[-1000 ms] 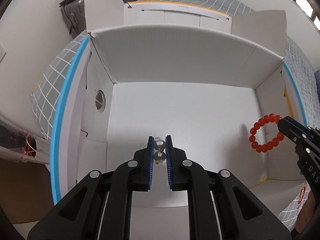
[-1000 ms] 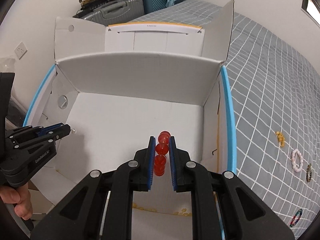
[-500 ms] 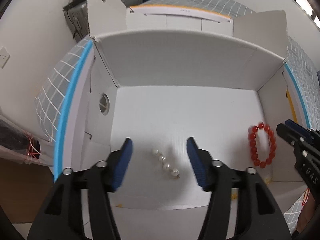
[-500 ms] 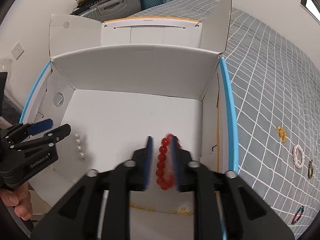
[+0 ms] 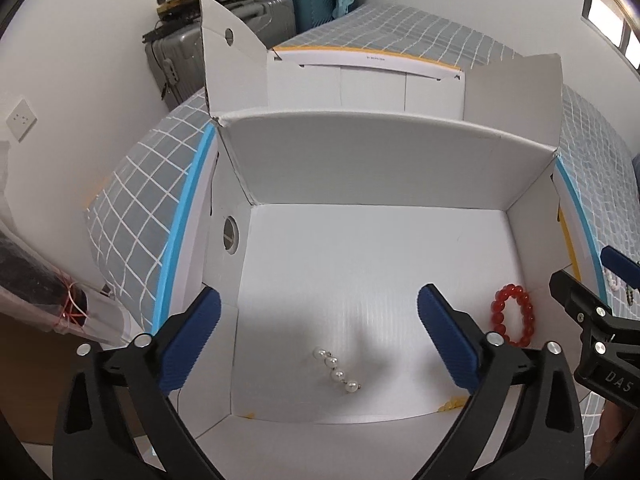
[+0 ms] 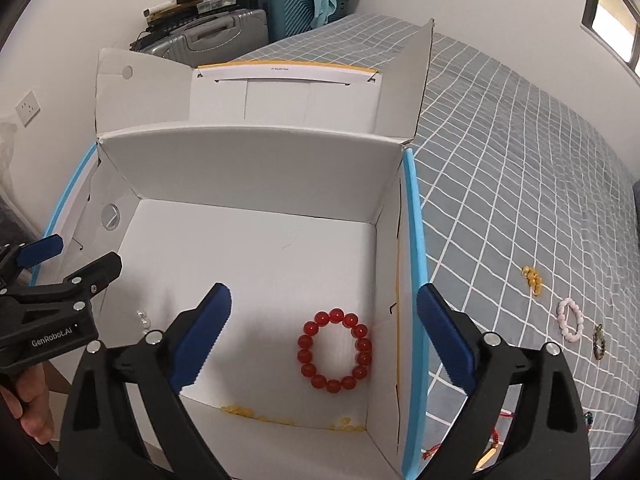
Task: Organize jewelry
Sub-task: 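Open the left tool dropping the pearl pin while the right tool releases the red bracelet, then move both open tools back over the remaining bracelets on the bed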
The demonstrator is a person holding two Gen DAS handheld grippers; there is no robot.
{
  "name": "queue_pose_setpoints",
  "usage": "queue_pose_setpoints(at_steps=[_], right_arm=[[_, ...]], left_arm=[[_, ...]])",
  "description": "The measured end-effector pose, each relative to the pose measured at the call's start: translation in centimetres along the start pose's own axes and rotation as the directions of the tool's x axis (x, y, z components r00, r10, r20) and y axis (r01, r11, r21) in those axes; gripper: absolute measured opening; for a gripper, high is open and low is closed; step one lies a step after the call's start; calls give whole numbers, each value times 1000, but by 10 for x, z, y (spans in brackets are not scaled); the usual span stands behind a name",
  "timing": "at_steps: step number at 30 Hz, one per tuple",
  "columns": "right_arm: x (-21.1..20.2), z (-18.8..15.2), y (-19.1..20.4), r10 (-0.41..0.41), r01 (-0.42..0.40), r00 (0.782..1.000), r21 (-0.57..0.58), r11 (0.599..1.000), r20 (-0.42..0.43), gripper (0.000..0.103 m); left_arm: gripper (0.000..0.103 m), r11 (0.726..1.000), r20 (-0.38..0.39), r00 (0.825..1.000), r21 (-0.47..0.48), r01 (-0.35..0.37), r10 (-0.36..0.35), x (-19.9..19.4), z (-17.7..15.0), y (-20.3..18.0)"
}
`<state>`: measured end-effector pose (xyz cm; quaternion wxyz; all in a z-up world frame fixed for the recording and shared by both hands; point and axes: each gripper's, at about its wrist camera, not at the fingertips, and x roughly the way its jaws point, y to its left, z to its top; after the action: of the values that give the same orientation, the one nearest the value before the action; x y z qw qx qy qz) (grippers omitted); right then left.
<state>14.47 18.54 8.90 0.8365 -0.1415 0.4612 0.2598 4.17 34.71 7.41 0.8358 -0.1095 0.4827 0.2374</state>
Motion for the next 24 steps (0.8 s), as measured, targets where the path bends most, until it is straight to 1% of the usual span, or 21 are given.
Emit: queue_pose_setpoints(at_steps=[4, 9, 13, 20, 24], right_arm=[[-7, -1, -4, -4, 4, 1000, 4, 1000, 10, 92], [-26, -2, -19, -4, 3, 999, 24, 1000, 49, 92], [-41, -5, -34, -17, 14, 997, 42, 999, 73, 92], [-63, -13, -76, -79, 68, 990, 97, 993, 113, 92], [-70, -22, -106, -119, 103, 986, 133, 986, 117, 92]], left_arm=[[97, 1000, 6, 1000, 9, 4, -5, -6, 0, -4], [97, 999, 27, 1000, 32, 4, -5, -14, 1, -19], [97, 999, 62, 998, 46, 13, -16, -27, 3, -33], [97, 997, 104, 993, 67, 48, -55, -44, 7, -68], [97, 991, 107, 990, 107, 77, -89, -48, 9, -99]])
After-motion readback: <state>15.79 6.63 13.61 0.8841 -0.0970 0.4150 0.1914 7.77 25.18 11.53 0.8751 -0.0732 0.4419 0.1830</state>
